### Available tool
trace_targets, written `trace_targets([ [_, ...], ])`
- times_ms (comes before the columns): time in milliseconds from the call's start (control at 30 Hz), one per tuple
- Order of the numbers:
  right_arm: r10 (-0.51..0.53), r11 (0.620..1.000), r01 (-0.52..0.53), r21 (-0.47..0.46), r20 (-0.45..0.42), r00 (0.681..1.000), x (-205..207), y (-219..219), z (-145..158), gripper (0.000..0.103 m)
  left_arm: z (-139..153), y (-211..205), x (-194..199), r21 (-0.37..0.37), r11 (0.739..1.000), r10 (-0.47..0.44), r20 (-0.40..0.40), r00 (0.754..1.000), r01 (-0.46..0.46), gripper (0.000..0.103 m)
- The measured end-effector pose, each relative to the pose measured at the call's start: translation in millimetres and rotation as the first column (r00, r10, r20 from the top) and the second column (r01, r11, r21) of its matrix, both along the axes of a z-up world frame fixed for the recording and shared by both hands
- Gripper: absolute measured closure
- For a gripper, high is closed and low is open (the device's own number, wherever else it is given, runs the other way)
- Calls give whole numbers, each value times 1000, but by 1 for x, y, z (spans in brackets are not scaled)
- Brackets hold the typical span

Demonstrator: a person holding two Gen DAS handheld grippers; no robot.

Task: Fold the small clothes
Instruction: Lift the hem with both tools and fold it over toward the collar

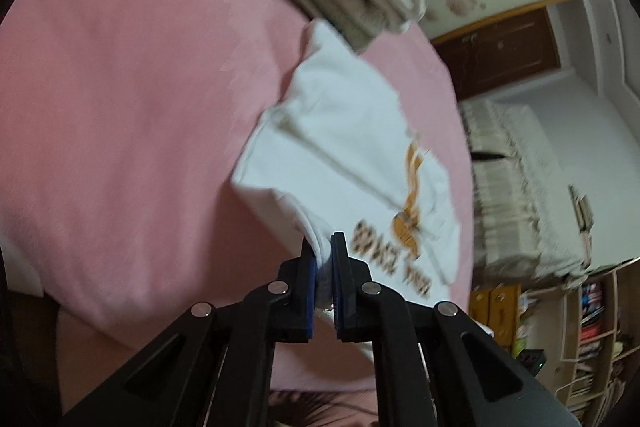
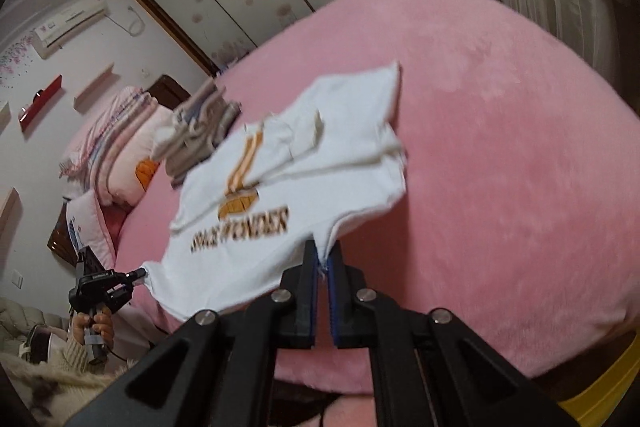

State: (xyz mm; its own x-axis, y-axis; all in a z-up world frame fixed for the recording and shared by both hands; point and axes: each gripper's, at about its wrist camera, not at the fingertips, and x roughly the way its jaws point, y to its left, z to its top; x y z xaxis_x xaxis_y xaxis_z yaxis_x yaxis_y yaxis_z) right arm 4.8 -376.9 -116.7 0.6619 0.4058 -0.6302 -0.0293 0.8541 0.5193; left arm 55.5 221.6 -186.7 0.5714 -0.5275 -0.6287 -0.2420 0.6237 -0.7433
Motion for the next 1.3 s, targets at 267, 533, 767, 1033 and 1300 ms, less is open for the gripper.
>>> trace_targets([
  [267, -79, 997, 79, 7, 71, 994, 71, -9, 33, 99, 48, 5, 84, 48, 993, 106, 65, 992, -109, 99],
  [533, -162, 987, 162, 20, 24, 986, 165, -18, 15, 99, 37, -17, 188, 163, 980, 107, 37, 994, -112, 99],
  [767, -194, 981, 194, 5, -45, 980, 229, -21, -19, 99, 2, -23, 247, 190, 975, 119, -25, 993, -113, 99],
  [1033, -216, 976, 217, 1, -87, 973, 262, -26, -45, 99, -16, -28, 274, 176, 976, 132, -25, 991, -125, 99],
  [1300, -227, 973, 229, -6, -142, 963, 284, -22, -54, 91, -41, -23, 279, 57, 986, 160, -84, 984, -156, 69],
])
